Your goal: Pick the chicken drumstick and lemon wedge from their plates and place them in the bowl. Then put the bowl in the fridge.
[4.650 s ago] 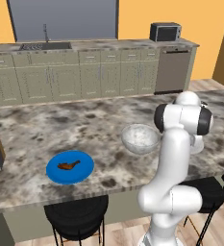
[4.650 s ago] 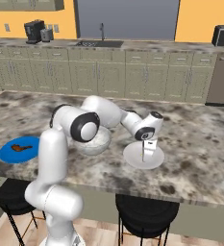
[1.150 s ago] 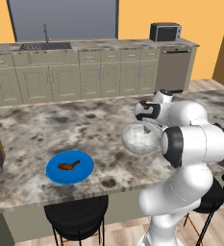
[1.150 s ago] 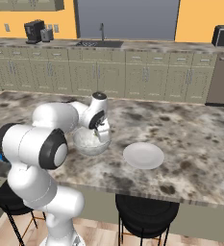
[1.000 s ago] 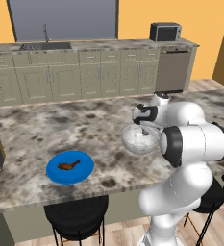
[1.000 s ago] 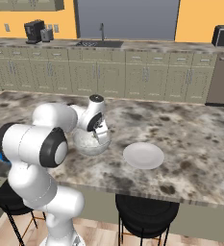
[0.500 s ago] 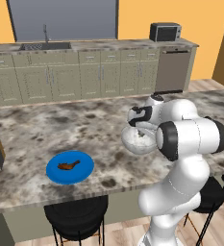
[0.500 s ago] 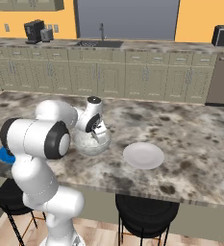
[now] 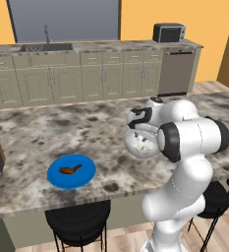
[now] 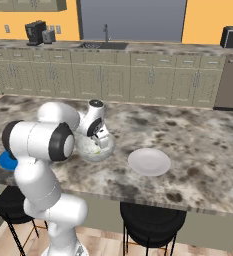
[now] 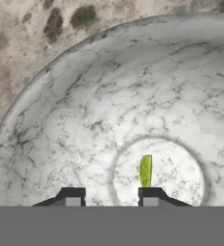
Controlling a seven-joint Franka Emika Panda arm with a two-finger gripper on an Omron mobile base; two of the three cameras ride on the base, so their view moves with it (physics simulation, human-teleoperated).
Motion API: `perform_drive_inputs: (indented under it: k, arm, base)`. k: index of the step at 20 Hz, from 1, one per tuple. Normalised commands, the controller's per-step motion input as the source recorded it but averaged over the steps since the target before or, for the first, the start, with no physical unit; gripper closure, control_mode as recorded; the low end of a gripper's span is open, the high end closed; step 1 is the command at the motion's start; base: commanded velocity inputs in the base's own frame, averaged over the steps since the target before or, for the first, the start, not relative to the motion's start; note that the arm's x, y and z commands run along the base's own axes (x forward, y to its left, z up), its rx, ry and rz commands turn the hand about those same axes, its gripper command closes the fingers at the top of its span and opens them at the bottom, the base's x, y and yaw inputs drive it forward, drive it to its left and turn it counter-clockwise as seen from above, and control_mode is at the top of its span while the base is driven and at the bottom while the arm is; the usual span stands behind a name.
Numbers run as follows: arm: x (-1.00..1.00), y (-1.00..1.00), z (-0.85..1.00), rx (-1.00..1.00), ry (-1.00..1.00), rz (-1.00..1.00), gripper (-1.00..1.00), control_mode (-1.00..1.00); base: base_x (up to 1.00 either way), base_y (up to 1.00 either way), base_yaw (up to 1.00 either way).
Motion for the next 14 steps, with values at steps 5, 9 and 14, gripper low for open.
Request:
perform_drive_inputs:
  k: [5, 9, 14]
  arm:
    - [-0.03, 0.09, 0.03, 0.0, 0.0, 0.06, -1.0, -1.0]
    - [-0.1, 0.08, 0.34, 0.0, -0.01, 0.09, -1.0, -1.0]
    - [-0.37, 0.13, 0.42, 0.0, 0.0, 0.21, -1.0, -1.0]
  base:
    - [0.0, 0.0, 0.0]
    - [0.0, 0.0, 0.0]
    - [0.0, 0.0, 0.0]
